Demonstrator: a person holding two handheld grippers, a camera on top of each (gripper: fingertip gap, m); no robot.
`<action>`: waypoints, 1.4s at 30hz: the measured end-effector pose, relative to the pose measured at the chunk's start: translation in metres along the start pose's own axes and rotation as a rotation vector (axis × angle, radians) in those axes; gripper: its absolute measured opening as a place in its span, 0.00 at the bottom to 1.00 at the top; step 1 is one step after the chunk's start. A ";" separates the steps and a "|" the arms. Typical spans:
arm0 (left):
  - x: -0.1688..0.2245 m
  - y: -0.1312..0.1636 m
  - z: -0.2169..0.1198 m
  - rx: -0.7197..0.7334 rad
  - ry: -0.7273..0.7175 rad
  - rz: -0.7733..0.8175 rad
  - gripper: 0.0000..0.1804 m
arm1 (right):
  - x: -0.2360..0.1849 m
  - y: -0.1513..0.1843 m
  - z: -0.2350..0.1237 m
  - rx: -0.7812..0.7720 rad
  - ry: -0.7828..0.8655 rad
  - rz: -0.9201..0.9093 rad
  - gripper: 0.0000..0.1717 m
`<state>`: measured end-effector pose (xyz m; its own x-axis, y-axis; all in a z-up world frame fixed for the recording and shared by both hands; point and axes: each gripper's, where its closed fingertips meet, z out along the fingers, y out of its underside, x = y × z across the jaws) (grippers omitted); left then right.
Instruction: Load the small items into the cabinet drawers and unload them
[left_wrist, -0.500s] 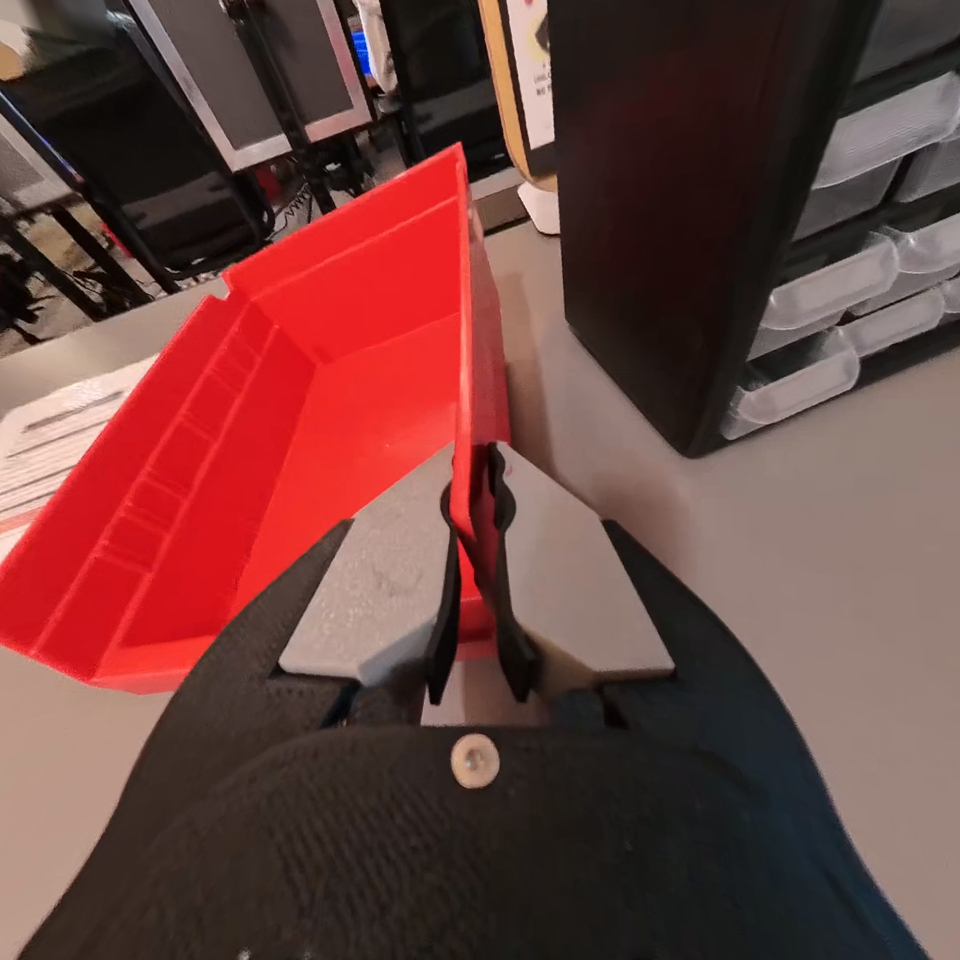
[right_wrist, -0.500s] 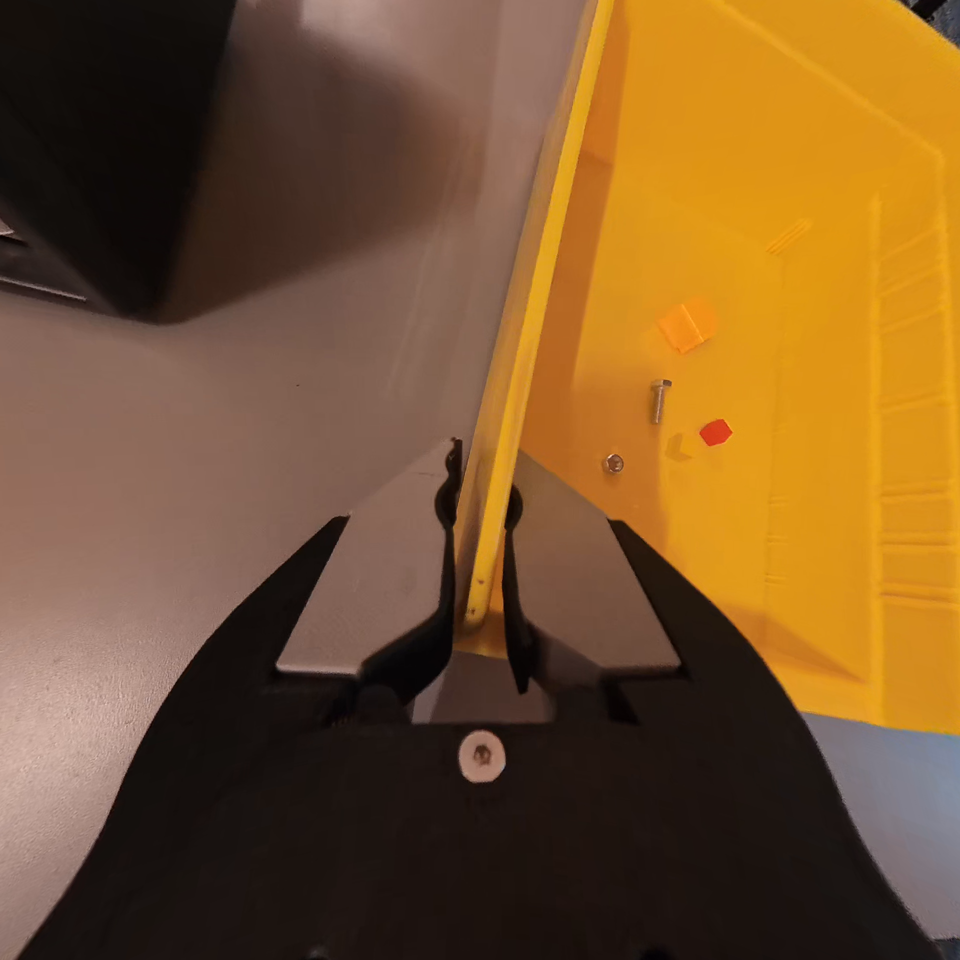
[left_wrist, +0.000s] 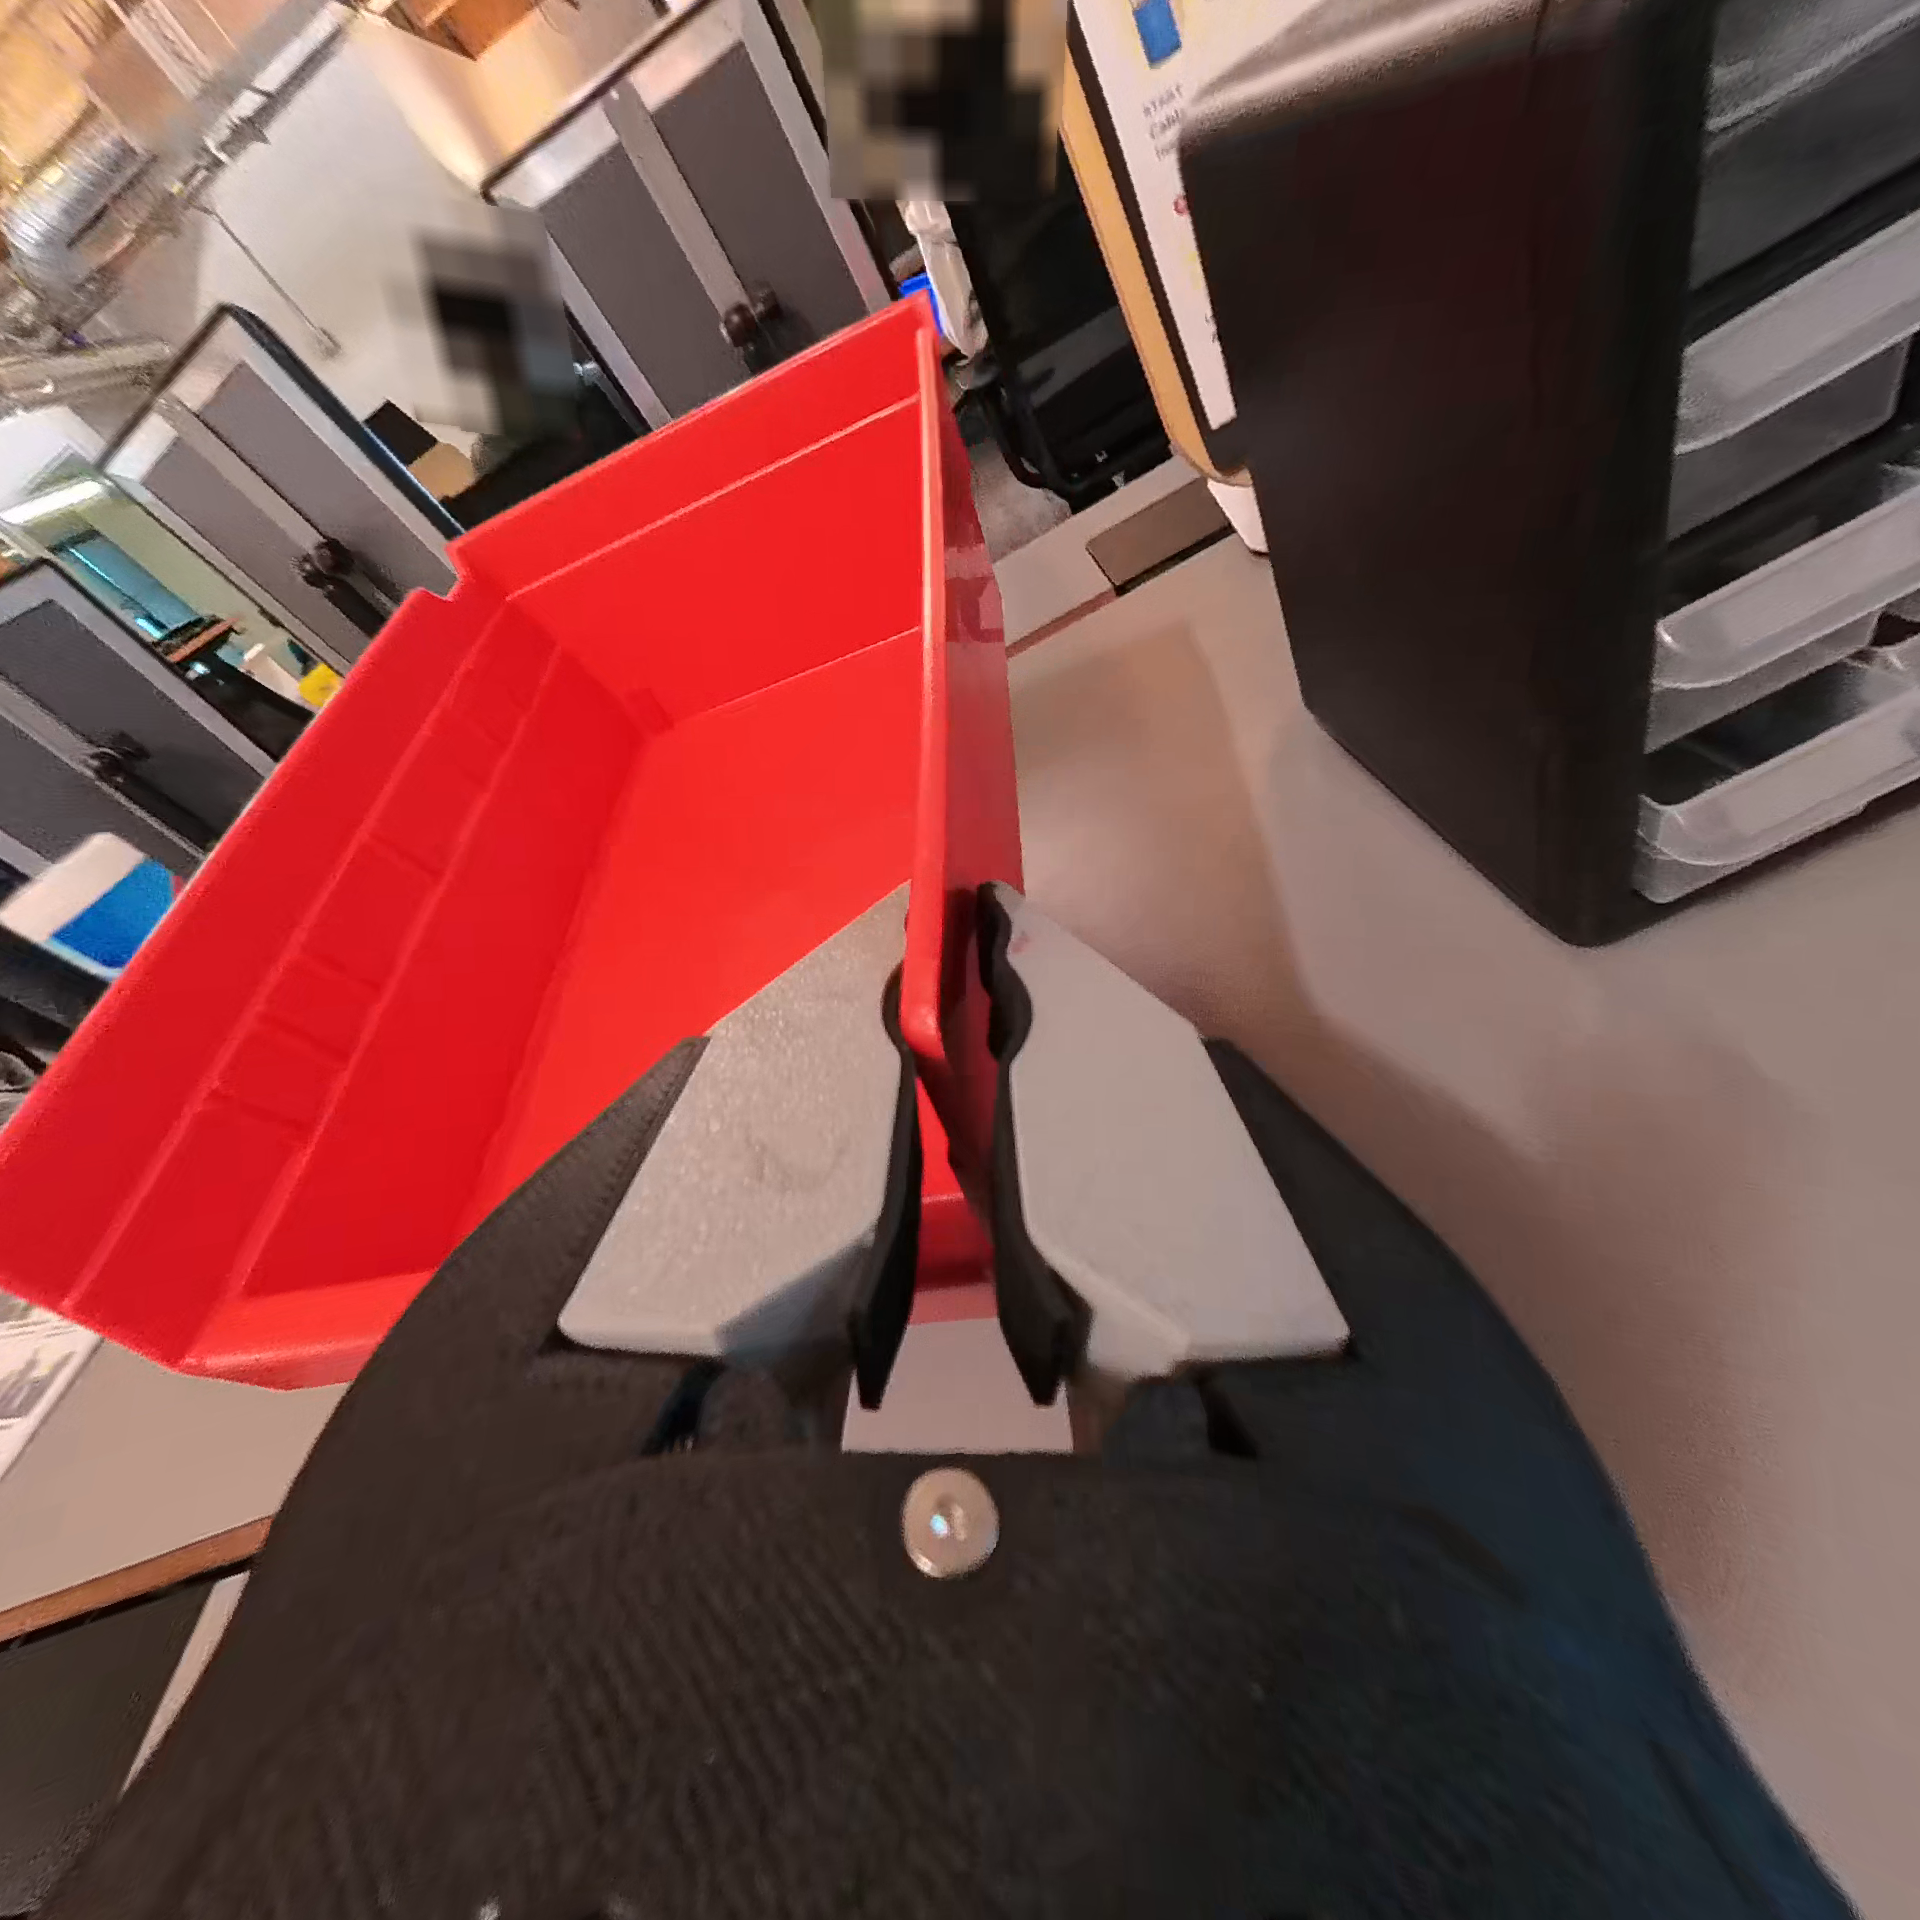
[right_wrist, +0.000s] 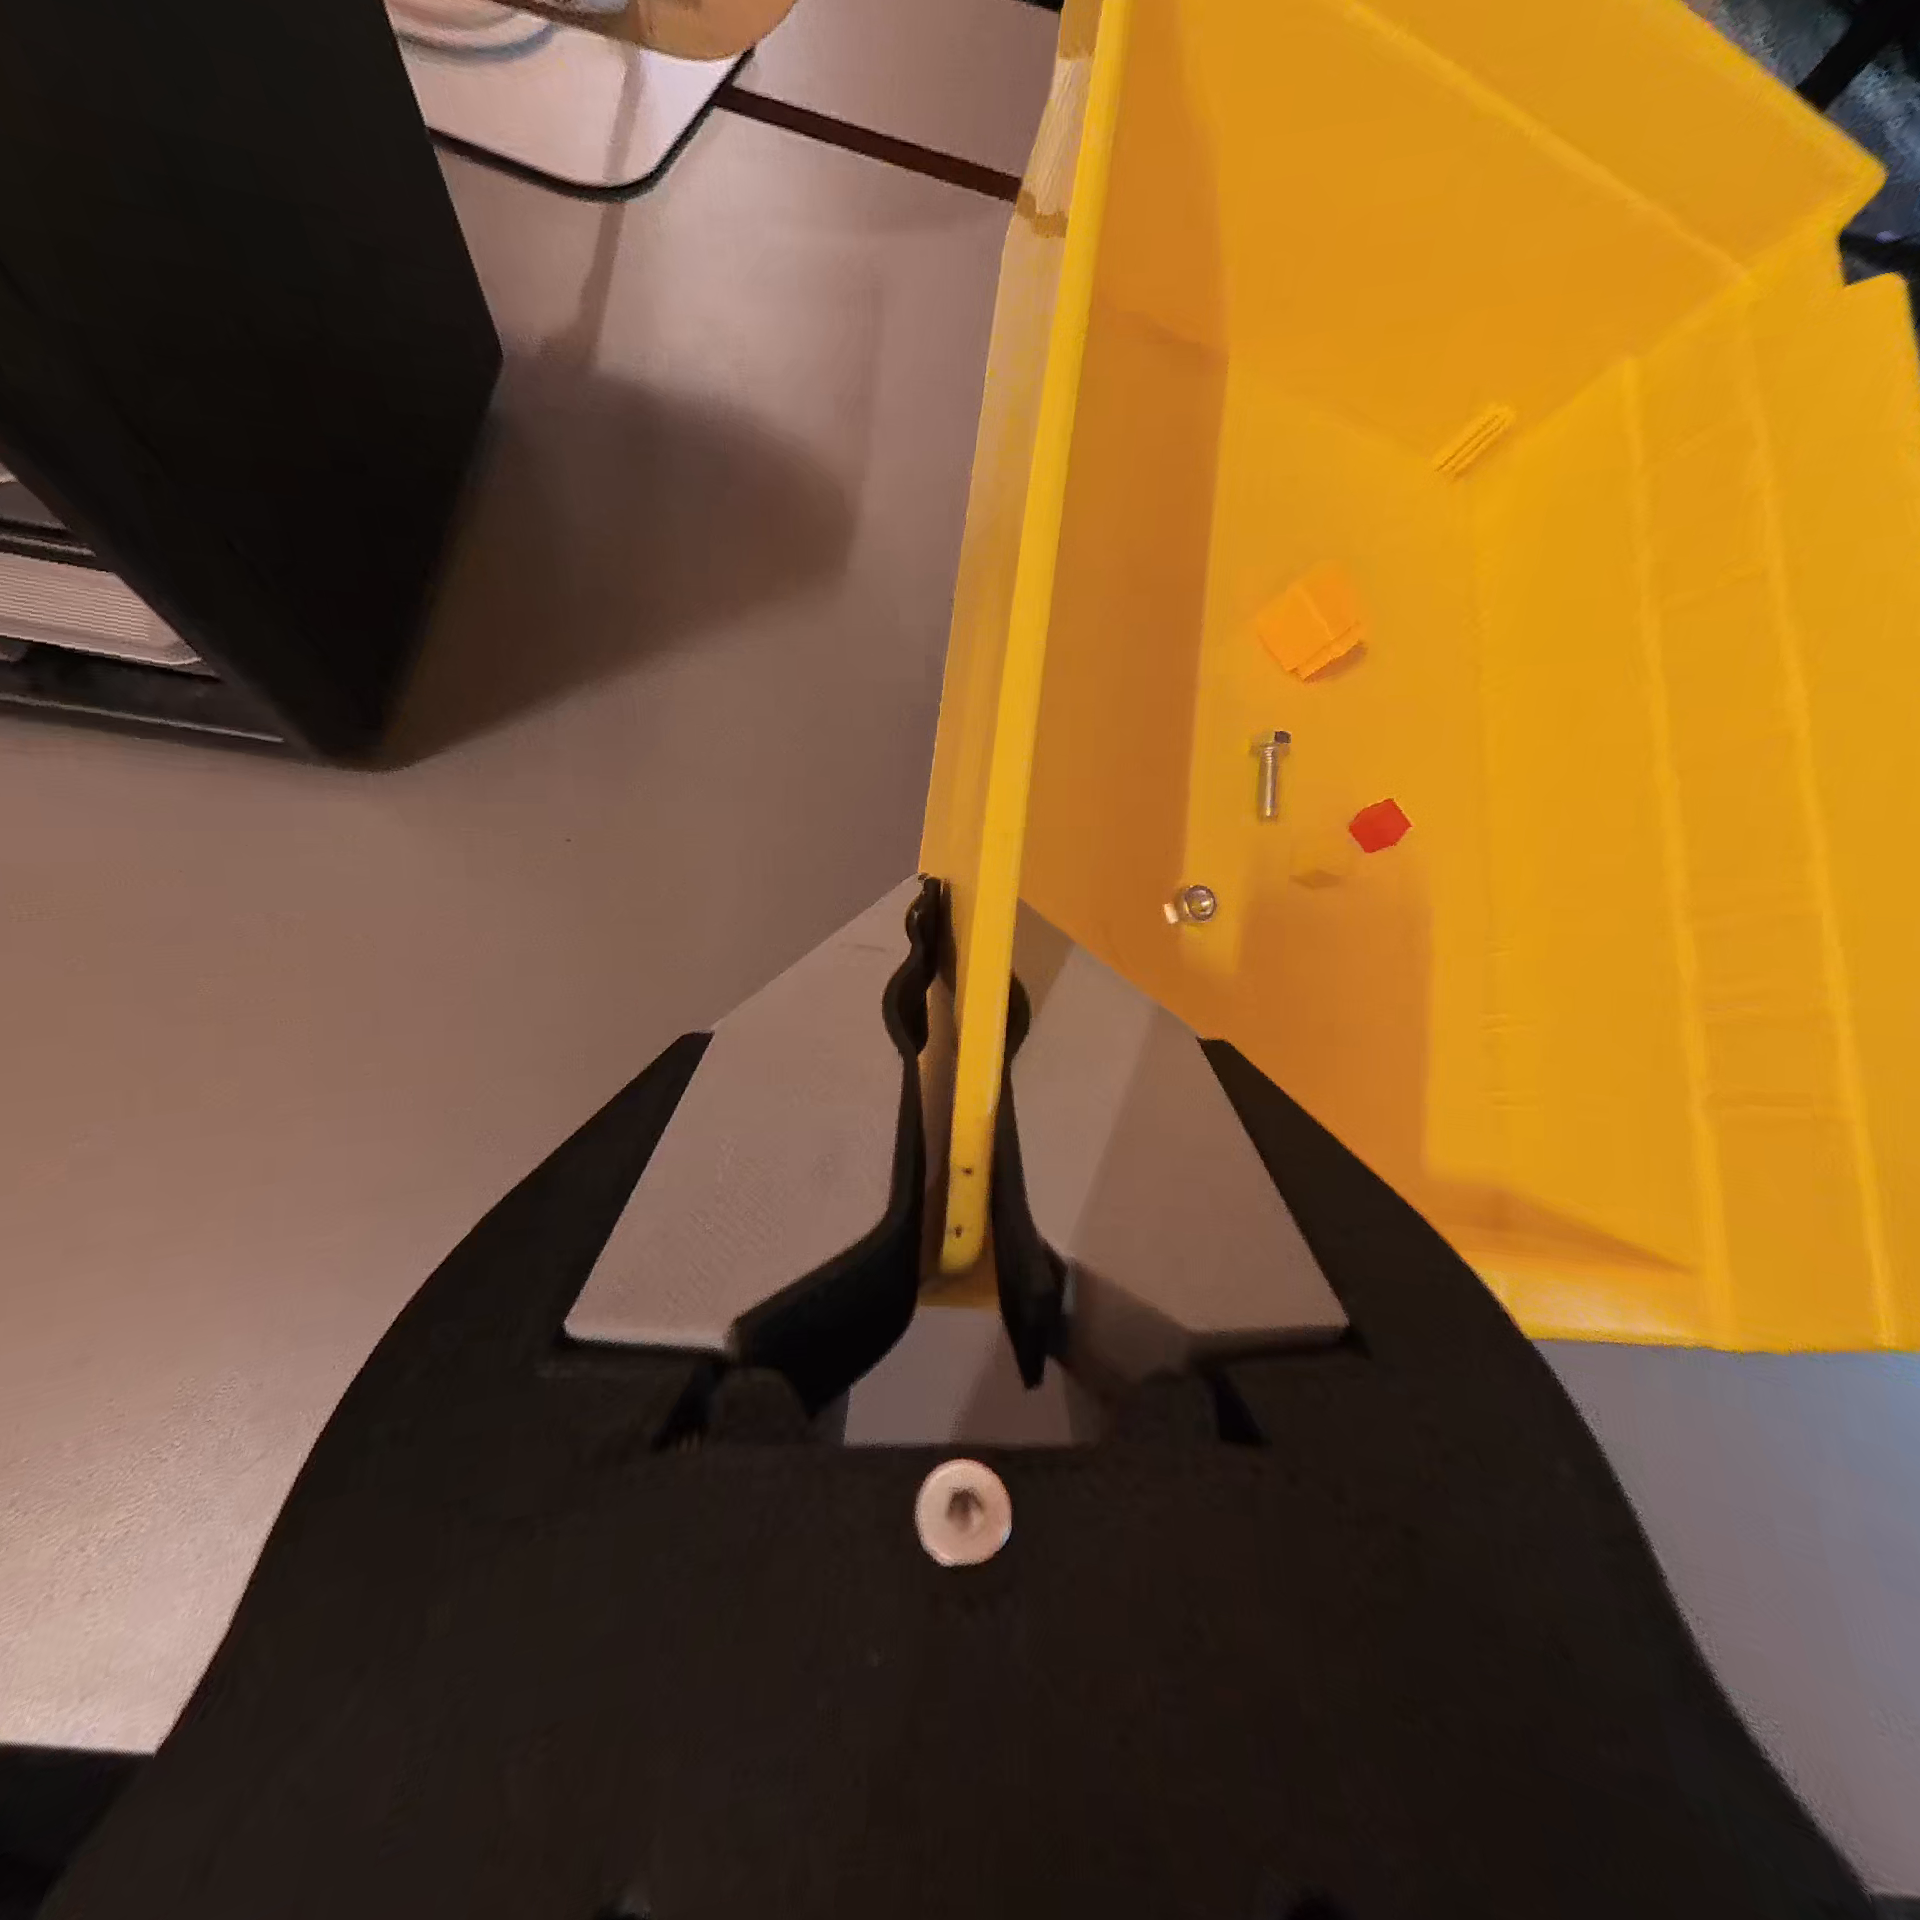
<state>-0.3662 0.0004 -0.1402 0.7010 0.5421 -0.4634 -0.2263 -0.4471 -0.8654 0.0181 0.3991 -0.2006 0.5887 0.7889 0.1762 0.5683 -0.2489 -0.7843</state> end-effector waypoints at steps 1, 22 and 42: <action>-0.003 -0.002 -0.003 0.008 0.000 -0.009 0.02 | 0.001 -0.001 -0.003 0.004 0.006 -0.002 0.00; -0.074 -0.006 -0.046 0.038 -0.083 -0.121 0.02 | -0.026 -0.070 -0.078 0.073 0.022 -0.138 0.00; -0.186 0.004 -0.152 0.113 -0.339 -0.197 0.02 | -0.394 -0.230 -0.223 0.356 -0.516 -0.722 0.01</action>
<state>-0.3947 -0.2100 -0.0281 0.4799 0.8218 -0.3071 -0.1964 -0.2405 -0.9506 -0.2158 0.0201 0.0430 -0.2101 0.8568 0.4709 0.4370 0.5131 -0.7387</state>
